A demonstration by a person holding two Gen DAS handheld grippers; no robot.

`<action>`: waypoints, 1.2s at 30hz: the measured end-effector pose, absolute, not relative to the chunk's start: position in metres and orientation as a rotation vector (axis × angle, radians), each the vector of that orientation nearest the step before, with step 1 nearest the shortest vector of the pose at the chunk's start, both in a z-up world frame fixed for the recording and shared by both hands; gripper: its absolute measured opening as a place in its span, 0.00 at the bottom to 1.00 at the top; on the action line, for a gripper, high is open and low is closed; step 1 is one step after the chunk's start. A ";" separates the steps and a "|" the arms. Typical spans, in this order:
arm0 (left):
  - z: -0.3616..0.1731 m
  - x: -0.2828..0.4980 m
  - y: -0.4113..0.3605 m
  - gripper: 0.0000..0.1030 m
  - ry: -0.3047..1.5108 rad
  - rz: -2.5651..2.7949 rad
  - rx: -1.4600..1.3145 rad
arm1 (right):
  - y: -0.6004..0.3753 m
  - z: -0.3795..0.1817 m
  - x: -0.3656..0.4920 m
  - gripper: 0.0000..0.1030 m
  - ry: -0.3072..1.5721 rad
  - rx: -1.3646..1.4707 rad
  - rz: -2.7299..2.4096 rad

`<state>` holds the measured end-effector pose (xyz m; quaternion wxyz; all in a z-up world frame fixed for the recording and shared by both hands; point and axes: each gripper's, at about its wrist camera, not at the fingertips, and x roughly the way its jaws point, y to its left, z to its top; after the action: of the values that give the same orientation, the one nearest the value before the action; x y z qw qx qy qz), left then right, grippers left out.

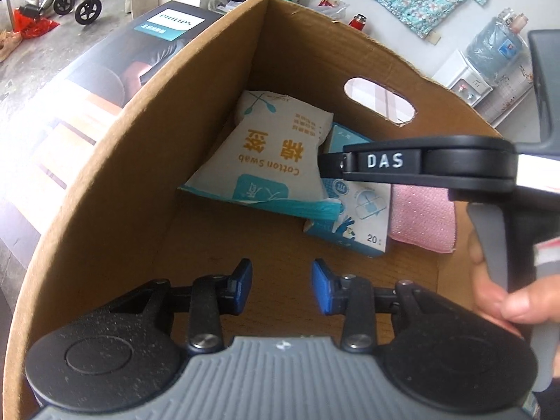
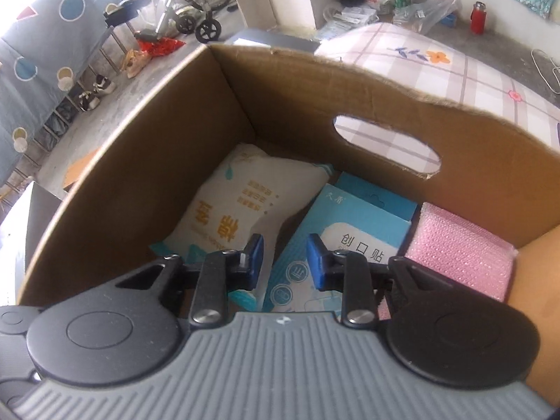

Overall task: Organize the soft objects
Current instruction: 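Move both tools back over the bed toward the blue wet wipes pack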

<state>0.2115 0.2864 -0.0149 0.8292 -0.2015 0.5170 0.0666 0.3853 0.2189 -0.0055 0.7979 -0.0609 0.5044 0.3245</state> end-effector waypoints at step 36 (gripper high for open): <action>0.098 0.082 0.083 0.87 0.620 -0.320 -0.035 | -0.187 0.067 0.181 0.79 0.646 0.427 0.351</action>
<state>0.0825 0.0832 0.0979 0.9396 -0.0170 0.3037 -0.1568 0.1806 -0.1866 0.0672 0.9111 0.2070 0.3132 0.1703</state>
